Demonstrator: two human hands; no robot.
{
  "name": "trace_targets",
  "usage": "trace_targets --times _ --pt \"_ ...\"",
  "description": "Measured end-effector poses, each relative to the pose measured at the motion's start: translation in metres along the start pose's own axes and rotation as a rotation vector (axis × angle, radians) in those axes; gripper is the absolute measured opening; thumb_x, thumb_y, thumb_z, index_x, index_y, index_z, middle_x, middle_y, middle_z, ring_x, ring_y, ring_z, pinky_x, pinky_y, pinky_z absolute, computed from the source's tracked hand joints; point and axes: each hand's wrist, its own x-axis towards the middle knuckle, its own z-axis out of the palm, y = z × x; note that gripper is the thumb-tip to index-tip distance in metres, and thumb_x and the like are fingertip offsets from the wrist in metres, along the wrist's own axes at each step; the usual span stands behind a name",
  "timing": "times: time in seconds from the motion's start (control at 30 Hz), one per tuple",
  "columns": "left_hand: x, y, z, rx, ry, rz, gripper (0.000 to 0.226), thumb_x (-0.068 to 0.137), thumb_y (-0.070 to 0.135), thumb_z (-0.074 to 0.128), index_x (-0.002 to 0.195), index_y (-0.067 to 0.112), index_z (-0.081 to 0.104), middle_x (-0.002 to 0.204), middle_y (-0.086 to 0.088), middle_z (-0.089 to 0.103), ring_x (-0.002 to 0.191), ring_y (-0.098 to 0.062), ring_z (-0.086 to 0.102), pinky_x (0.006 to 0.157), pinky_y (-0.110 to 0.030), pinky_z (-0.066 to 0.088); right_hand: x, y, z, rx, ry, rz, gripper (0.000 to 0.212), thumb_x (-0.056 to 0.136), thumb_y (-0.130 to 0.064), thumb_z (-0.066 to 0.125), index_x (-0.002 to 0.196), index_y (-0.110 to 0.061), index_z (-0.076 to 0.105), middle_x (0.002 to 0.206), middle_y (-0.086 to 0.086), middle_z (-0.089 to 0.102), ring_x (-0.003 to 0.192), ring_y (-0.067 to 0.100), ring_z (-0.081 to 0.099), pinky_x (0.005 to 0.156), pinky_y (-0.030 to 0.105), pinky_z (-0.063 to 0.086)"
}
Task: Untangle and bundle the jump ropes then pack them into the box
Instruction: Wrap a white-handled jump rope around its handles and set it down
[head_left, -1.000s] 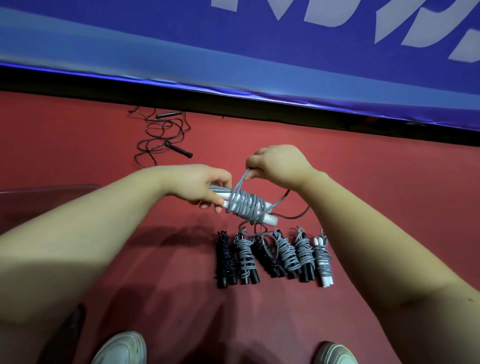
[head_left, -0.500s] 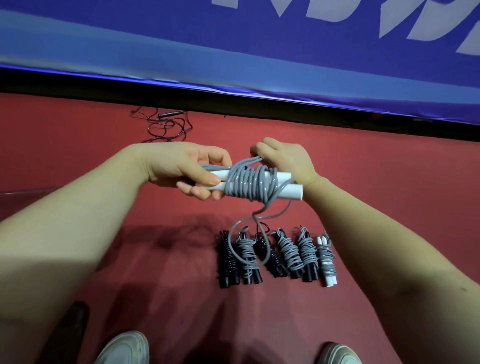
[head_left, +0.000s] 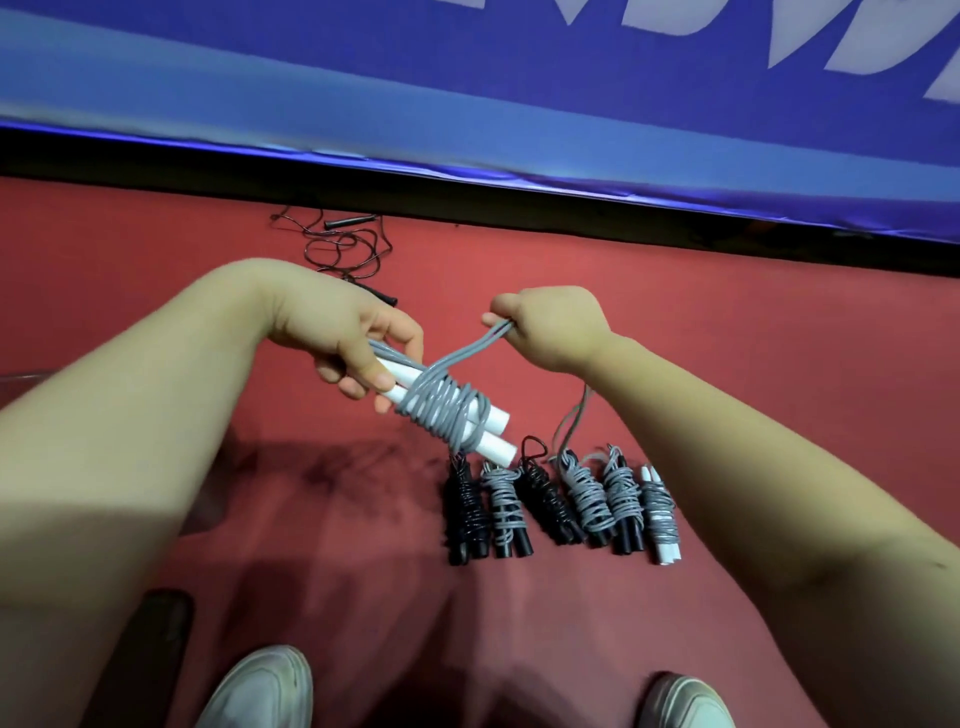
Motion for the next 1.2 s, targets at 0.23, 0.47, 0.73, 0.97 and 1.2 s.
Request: trace_targets --times 0.23,0.47,0.73,0.97,1.2 --pt "0.005 0.015 0.013 -0.416 0.186 0.314 0.030 0.074 -0.004 0.069 0.089 0.004 0.045 0.071 -0.012 0.065 0.046 -0.010 0.048 0.033 -0.013 0.029 0.001 -0.009 0.020 0.112 -0.241 0.363 0.053 0.097 -0.057 0.029 0.115 -0.010 0.047 0.112 -0.013 0.062 0.100 0.014 0.060 0.075 0.031 0.048" --pt "0.040 0.011 0.003 -0.559 0.815 0.125 0.017 0.097 0.008 0.050 0.092 -0.005 0.061 0.064 -0.004 0.064 0.039 -0.001 0.045 0.035 -0.010 0.032 0.004 -0.043 0.032 0.358 0.078 0.172 0.026 0.101 -0.031 0.035 0.110 -0.008 0.044 0.100 0.014 0.062 0.087 0.038 0.058 0.060 0.035 0.032" --pt "0.055 -0.025 0.004 -0.462 1.165 0.060 0.021 0.088 0.000 0.061 0.081 0.012 0.046 0.075 -0.012 0.060 0.057 -0.016 0.061 0.042 -0.017 0.046 0.000 -0.059 0.014 0.016 -0.045 0.045 0.023 0.101 -0.017 0.034 0.116 -0.010 0.049 0.106 0.010 0.060 0.091 0.033 0.058 0.052 0.031 0.025" --pt "0.055 -0.023 0.014 -0.180 0.993 0.064 0.020 0.083 0.000 0.067 0.077 0.011 0.051 0.071 -0.010 0.062 0.054 -0.014 0.061 0.044 -0.019 0.048 0.007 -0.055 -0.030 -0.317 0.208 -0.303 0.009 0.077 -0.028 0.064 0.074 -0.021 0.070 0.067 -0.002 0.063 0.058 0.020 0.061 0.049 0.023 0.022" --pt "0.047 -0.002 0.026 -0.009 0.619 0.124 0.014 0.082 -0.003 0.068 0.086 0.005 0.058 0.080 -0.008 0.066 0.051 -0.006 0.062 0.046 -0.017 0.047 0.011 -0.022 -0.049 -0.185 0.043 -0.369 0.044 0.084 -0.054 0.054 0.105 -0.016 0.064 0.103 0.006 0.062 0.097 0.028 0.058 0.066 0.029 0.027"
